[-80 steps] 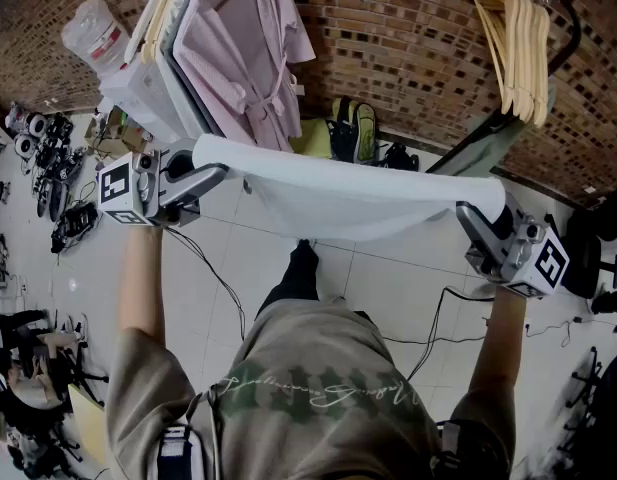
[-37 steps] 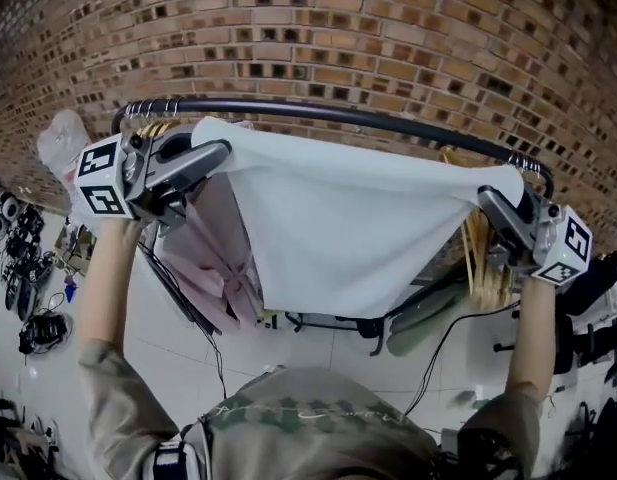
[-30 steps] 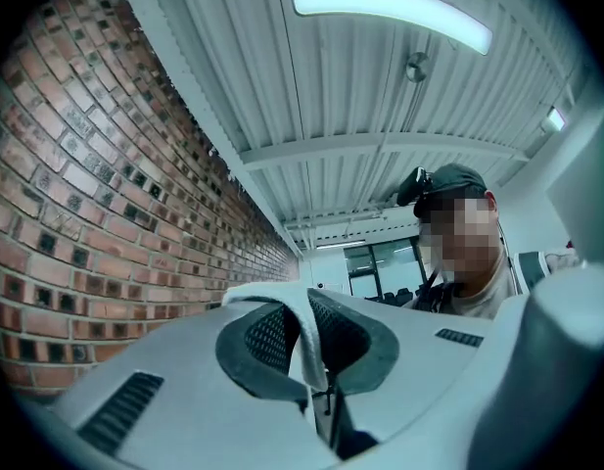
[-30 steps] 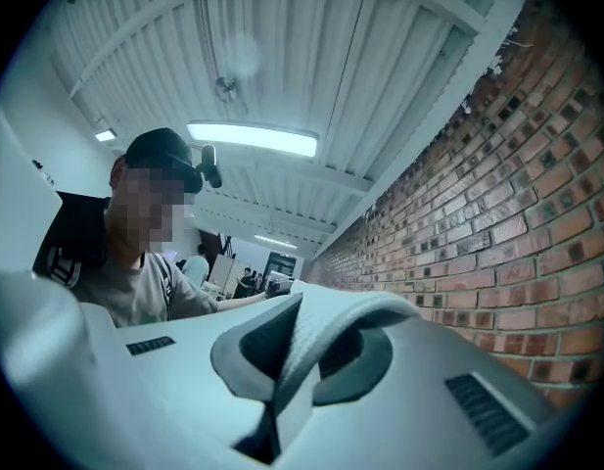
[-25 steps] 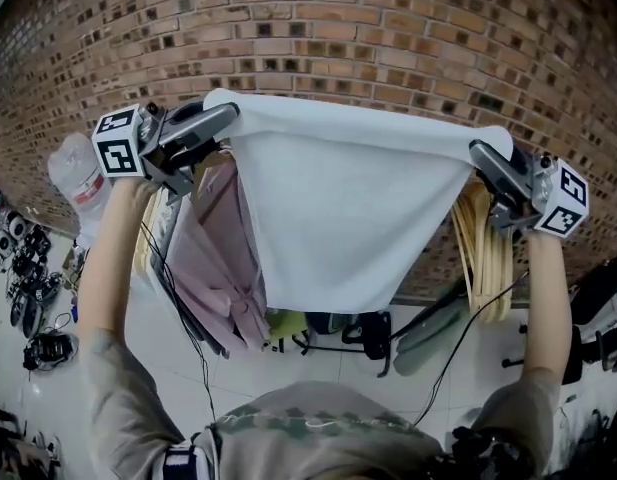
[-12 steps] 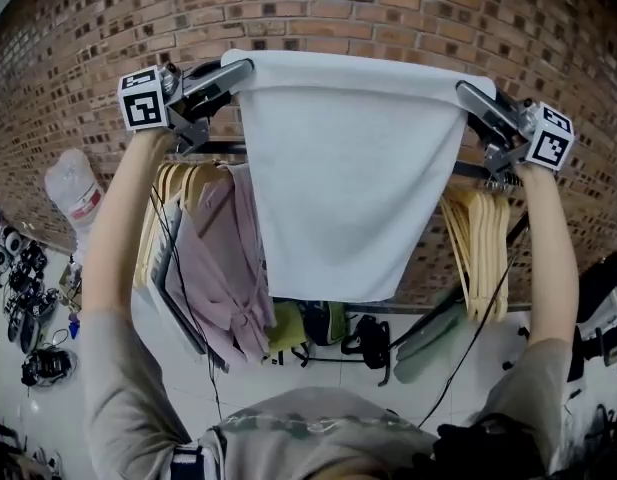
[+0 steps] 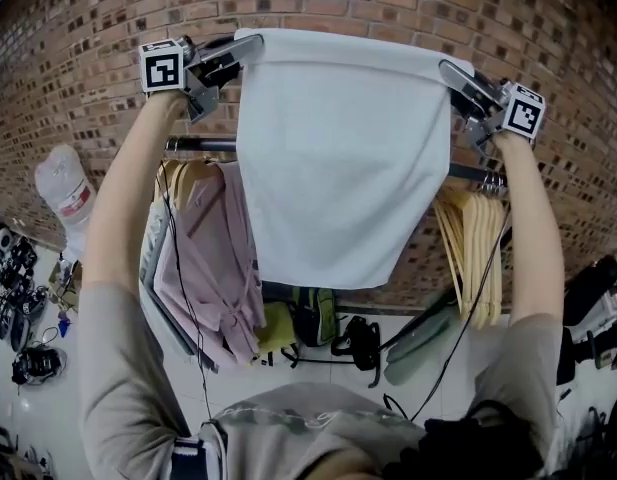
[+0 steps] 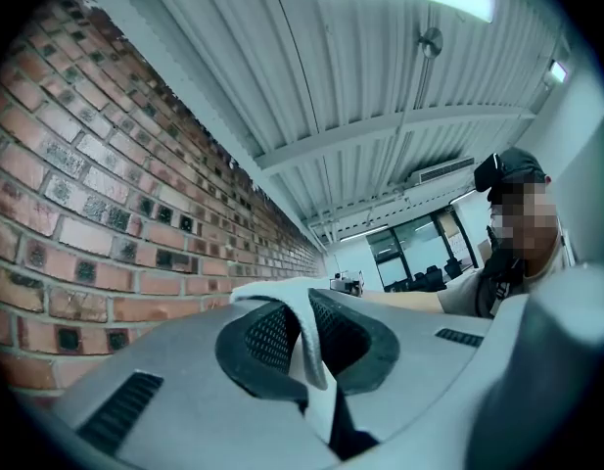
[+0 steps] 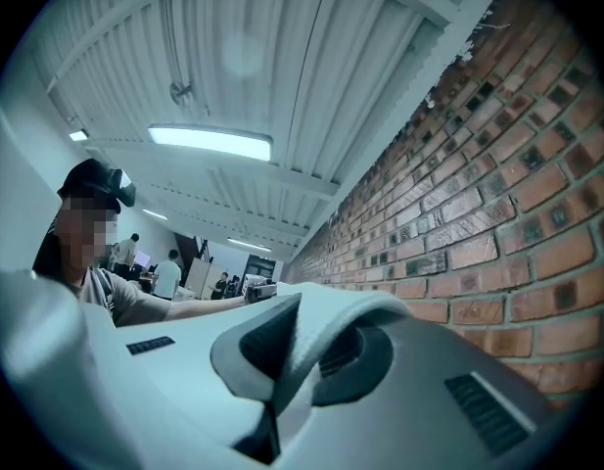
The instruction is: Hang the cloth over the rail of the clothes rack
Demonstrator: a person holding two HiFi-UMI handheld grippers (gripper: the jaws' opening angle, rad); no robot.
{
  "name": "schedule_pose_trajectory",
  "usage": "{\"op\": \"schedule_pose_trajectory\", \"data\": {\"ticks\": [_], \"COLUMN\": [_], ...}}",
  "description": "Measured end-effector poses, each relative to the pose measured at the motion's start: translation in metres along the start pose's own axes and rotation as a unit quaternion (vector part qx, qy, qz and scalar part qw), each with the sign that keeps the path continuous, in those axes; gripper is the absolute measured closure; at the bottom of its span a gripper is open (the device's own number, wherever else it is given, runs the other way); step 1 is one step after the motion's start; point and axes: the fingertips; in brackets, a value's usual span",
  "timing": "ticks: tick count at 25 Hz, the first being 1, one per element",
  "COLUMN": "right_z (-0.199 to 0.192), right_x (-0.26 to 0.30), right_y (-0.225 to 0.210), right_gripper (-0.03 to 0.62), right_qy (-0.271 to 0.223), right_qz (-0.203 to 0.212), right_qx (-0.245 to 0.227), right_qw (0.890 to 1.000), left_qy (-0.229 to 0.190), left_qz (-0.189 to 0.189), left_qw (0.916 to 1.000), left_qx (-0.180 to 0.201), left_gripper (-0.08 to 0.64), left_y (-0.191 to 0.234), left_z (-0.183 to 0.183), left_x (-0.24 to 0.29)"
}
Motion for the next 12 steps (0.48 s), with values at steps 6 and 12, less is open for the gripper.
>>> {"op": "schedule_pose_trajectory", "data": {"ticks": [6, 12], "right_z": [0.009, 0.009], "right_x": [0.008, 0.017], "right_y": [-0.033, -0.065], "right_gripper": [0.572, 0.572], "right_qy": [-0.004, -0.003], "right_qz": [-0.016, -0.034], "right_qx": [-0.003, 0.001], "right_qw": [1.000, 0.999], "left_qy": [-0.001, 0.021], "left_qz": [0.048, 0.077], "left_qw": [0.9978, 0.9964], "left_qx": [-0.045, -0.029], "left_gripper": [0.541, 0.541], "left_y": [0.039, 0.065], "left_z": [0.003, 0.010], "left_x": [0.010, 0.019]}}
Point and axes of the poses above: the fingertips, and each gripper's own axes: x forward along the fingers, y to its left, z out of its top, and after that the axes turned 3 degrees about y, right-handed
